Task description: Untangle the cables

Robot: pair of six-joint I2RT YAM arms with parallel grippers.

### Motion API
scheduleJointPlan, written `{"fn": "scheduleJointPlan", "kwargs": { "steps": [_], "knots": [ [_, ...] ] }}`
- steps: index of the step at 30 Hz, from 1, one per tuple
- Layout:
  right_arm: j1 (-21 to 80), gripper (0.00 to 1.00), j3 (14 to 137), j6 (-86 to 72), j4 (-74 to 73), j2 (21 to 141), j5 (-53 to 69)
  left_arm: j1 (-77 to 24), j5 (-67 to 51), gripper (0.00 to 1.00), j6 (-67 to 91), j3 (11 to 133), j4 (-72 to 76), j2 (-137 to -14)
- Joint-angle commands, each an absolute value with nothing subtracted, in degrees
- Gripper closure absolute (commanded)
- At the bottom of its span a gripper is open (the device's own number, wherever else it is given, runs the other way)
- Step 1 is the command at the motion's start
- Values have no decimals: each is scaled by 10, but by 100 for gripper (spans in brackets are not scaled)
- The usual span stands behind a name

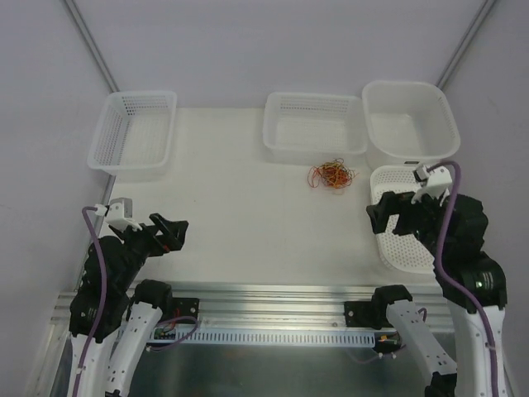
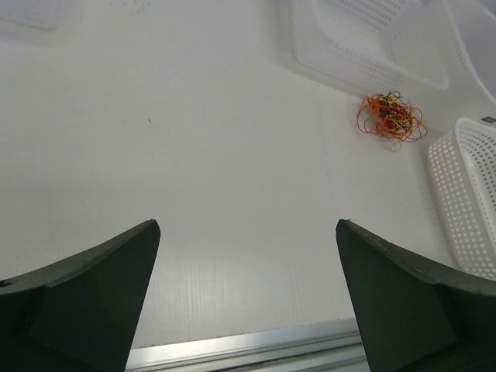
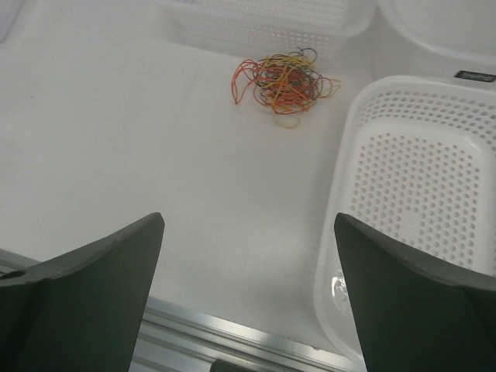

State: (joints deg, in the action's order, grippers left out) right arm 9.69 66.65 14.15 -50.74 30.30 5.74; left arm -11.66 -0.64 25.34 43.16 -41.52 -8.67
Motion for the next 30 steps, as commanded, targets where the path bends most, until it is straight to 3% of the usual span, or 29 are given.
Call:
{"fn": "scheduleJointPlan", "kwargs": {
  "steps": [1, 15, 28, 30],
  "knots": [
    [101, 3, 676, 96, -429, 391, 128, -120, -53, 1, 290, 423, -405, -122],
    [101, 1, 708, -35, -239, 795, 69, -121, -105, 1, 346, 395, -405, -179],
    [118, 32, 743, -27, -90, 1028, 91, -121, -127, 1, 358, 395, -406, -206],
    [131, 45, 741, -23, -91, 1035, 92, -121, -129, 1, 359, 397, -406, -211]
  ]
}}
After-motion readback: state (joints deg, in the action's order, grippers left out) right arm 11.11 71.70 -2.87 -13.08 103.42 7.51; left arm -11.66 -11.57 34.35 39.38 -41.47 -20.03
